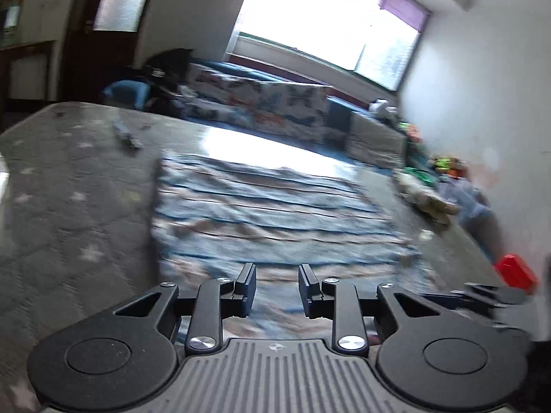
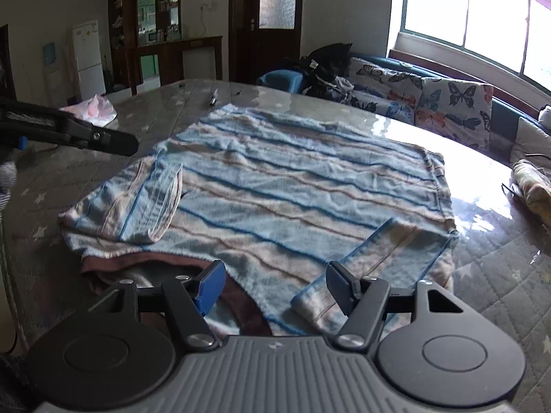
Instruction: Fold towel
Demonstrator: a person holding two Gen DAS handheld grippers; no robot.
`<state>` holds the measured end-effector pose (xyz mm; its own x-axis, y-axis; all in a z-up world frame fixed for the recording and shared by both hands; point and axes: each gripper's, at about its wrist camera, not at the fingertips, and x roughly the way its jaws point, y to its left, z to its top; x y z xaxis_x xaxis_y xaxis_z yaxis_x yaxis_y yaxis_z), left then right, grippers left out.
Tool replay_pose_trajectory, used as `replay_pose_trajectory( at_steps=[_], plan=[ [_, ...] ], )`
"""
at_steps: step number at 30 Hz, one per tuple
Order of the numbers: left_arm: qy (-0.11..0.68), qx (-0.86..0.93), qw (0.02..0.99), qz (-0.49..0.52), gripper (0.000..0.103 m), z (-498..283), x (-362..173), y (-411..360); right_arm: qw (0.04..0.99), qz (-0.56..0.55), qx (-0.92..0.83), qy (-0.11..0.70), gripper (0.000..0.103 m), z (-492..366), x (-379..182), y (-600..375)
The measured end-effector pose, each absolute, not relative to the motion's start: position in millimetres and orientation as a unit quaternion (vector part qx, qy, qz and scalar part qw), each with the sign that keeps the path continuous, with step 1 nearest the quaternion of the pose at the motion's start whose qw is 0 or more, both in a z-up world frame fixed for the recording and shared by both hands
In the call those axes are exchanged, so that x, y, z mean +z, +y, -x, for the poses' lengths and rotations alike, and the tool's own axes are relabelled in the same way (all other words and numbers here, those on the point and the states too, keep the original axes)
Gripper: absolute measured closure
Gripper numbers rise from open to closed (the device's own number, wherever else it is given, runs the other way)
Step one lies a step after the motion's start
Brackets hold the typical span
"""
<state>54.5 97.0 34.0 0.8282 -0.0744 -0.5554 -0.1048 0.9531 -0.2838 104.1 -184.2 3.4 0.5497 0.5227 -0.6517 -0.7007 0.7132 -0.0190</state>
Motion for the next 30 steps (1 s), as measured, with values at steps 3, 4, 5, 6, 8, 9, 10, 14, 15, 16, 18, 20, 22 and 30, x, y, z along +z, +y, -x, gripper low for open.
replay_pose_trajectory(
  at_steps=[3, 4, 5, 6, 8, 9, 10, 14, 15, 16, 18, 20, 22, 30],
  plan=[
    [0.310, 0.046, 0.940, 0.134, 0.076, -70, 22, 115, 0.876, 0.128, 0.341, 0.316, 0.041, -114, 5, -186],
    [0.316, 0.048, 0.939, 0.130, 0.076, -73, 18, 117, 0.878, 0.123, 0.336, 0.317, 0.042, -117, 6, -188],
    [0.321, 0.050, 0.937, 0.126, 0.077, -77, 14, 119, 0.881, 0.119, 0.330, 0.318, 0.042, -122, 6, -190],
    [0.326, 0.051, 0.936, 0.121, 0.077, -80, 10, 120, 0.884, 0.115, 0.323, 0.319, 0.045, -126, 6, -192],
    [0.336, 0.051, 0.935, 0.105, 0.077, -85, 2, 119, 0.889, 0.108, 0.309, 0.321, 0.045, -135, 5, -197],
    [0.340, 0.052, 0.934, 0.102, 0.077, -87, -1, 118, 0.891, 0.107, 0.300, 0.323, 0.045, -140, 4, -200],
    [0.344, 0.052, 0.932, 0.099, 0.077, -88, -5, 118, 0.894, 0.106, 0.292, 0.324, 0.045, -146, 3, -203],
    [0.342, 0.054, 0.936, 0.067, 0.076, -90, -10, 112, 0.897, 0.105, 0.262, 0.339, 0.045, -164, -5, -216],
    [0.341, 0.054, 0.937, 0.058, 0.075, -91, -11, 111, 0.897, 0.103, 0.258, 0.344, 0.045, -167, -7, -219],
    [0.339, 0.055, 0.938, 0.048, 0.075, -91, -12, 110, 0.897, 0.102, 0.253, 0.347, 0.045, -169, -9, -222],
    [0.337, 0.053, 0.939, 0.039, 0.074, -93, -12, 111, 0.897, 0.099, 0.246, 0.353, 0.045, -169, -14, -227],
    [0.335, 0.051, 0.940, 0.035, 0.073, -95, -13, 113, 0.896, 0.098, 0.246, 0.356, 0.045, -165, -18, -230],
    [0.334, 0.047, 0.941, 0.024, 0.073, -97, -14, 115, 0.897, 0.102, 0.247, 0.352, 0.044, -159, -19, -231],
    [0.348, 0.027, 0.937, 0.008, 0.072, -85, -10, 118, 0.890, 0.117, 0.260, 0.355, 0.044, -128, -16, -233]
  ],
)
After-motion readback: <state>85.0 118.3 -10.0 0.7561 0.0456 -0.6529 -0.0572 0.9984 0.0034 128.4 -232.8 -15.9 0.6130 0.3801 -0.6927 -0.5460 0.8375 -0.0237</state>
